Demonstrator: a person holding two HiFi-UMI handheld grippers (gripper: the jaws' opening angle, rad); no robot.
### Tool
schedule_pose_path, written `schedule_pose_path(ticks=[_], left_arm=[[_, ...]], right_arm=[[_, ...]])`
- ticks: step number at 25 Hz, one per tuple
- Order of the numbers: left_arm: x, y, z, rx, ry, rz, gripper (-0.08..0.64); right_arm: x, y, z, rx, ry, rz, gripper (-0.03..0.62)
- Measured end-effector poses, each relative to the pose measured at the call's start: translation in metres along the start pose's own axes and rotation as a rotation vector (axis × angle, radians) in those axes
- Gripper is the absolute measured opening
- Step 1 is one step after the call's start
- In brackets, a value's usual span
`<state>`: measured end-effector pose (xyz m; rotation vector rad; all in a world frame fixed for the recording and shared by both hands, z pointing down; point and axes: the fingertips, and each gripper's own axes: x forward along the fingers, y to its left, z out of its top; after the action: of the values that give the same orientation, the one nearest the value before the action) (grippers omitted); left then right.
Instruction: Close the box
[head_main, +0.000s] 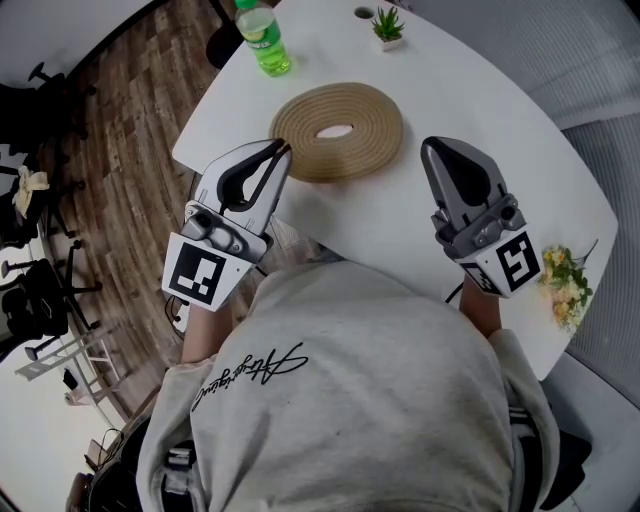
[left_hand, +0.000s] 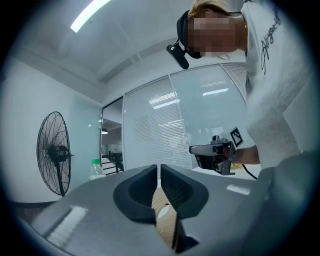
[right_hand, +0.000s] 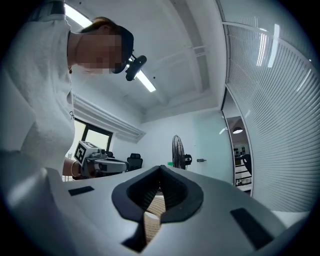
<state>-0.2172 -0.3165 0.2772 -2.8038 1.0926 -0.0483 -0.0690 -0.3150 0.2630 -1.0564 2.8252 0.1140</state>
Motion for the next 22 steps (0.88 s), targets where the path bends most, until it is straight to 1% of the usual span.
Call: schedule_pose_path(ticks=[5,10,16,22], left_arm=[[0.0001,-0.0014,-0.0023,-0.007,0.000,0.004,0.018],[0.0009,-0.0020,-0.0040,-0.004,0.007,0.005,0.017],[0.0037,-0.0022,-0.0066,-0.006,0.011,0.001,0.017],[0.0087,-0.0019,-0.0079,-0.009,0.007,-0.007,0.015]], right_arm=[[0.0005,0.0047,-0.0045,-0.030,0.022,0.023,0.003],[0.0018,0.0093,-0.0055,-0.037,0.033,0.034,0.002],[0.0034,0.0087,-0.0069,-0.037,0.035,0.030,0.003],[0.0067,0.0078,-0.0116,-0.049,0.059,0.019,0.002]])
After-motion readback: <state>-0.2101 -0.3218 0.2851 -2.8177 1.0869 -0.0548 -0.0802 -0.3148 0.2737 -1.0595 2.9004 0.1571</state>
